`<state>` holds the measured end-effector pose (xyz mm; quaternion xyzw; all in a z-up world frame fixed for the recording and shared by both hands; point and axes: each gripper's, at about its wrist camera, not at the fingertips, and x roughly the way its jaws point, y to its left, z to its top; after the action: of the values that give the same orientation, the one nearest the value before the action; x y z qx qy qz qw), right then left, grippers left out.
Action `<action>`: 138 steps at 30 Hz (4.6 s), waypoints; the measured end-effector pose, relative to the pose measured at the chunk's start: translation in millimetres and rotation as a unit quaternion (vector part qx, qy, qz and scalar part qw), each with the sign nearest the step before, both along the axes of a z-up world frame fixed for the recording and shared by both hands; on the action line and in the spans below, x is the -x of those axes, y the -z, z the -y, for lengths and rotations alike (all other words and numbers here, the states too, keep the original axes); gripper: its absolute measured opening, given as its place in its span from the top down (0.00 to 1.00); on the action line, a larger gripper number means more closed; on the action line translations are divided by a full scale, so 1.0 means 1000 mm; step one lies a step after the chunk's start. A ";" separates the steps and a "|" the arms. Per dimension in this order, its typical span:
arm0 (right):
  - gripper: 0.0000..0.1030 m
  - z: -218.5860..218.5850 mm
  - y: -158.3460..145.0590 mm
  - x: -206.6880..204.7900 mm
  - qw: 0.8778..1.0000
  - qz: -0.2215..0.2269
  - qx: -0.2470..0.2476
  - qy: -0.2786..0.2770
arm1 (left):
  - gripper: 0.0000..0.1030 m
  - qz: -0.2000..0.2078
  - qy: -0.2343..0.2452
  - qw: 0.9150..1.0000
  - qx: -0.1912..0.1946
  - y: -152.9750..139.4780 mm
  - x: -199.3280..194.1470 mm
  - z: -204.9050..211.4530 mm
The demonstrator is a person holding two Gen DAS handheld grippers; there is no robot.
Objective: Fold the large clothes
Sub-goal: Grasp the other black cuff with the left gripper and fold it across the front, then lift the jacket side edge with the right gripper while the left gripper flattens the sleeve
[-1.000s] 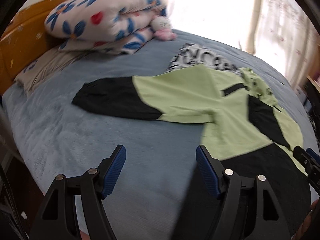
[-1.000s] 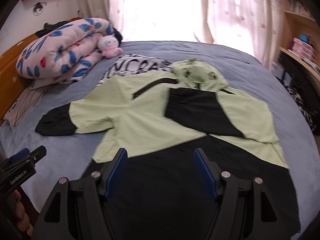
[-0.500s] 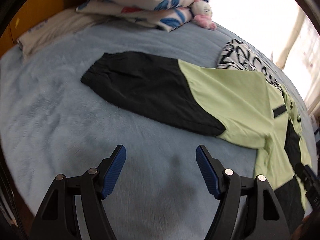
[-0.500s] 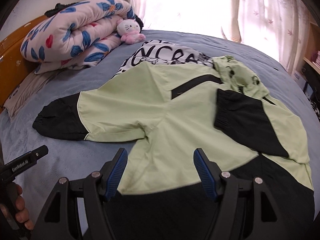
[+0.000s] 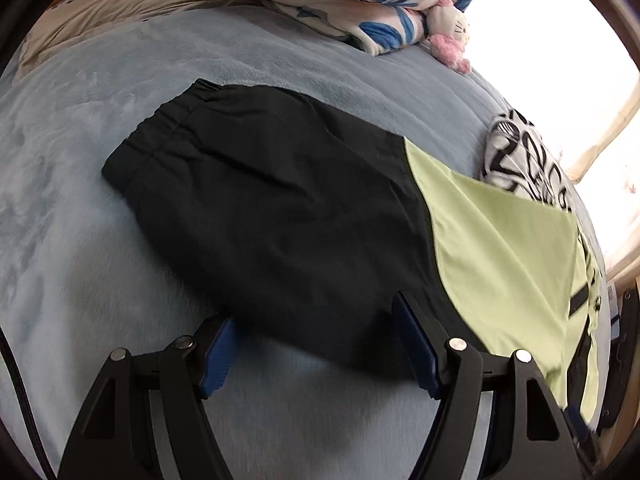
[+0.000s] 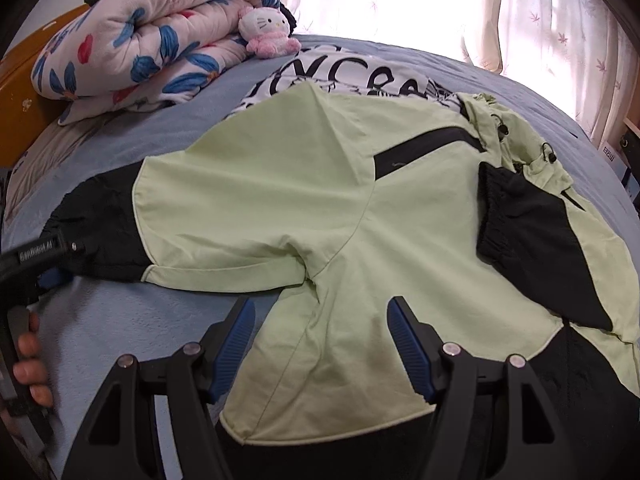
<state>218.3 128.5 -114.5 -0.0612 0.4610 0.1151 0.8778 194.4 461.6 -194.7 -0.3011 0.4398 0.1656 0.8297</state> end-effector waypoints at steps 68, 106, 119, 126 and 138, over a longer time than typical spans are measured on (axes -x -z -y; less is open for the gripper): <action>0.33 0.211 -0.038 0.037 0.987 -0.015 -0.117 0.112 | 0.13 -0.018 0.461 0.887 0.013 -0.050 0.024 0.351; 0.66 0.158 -0.019 -0.041 0.996 -0.066 -0.049 0.029 | 0.11 0.032 0.380 0.924 -0.005 -0.086 0.096 0.246; 0.43 0.213 -0.026 -0.002 0.974 -0.133 -0.144 0.114 | 0.11 0.025 0.378 0.926 -0.001 -0.077 0.081 0.250; 0.42 0.202 -0.034 0.002 0.945 -0.184 -0.224 0.151 | 0.11 0.034 0.370 0.928 0.012 -0.079 0.082 0.244; 0.37 0.146 -0.033 -0.044 0.950 -0.167 -0.057 0.256 | 0.11 0.035 0.346 0.933 -0.093 -0.098 0.043 0.235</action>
<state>262.5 -17.4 -81.5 0.1288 0.5940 -0.0793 0.7901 151.2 227.0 -96.4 -0.0568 0.4698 -0.1025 0.8749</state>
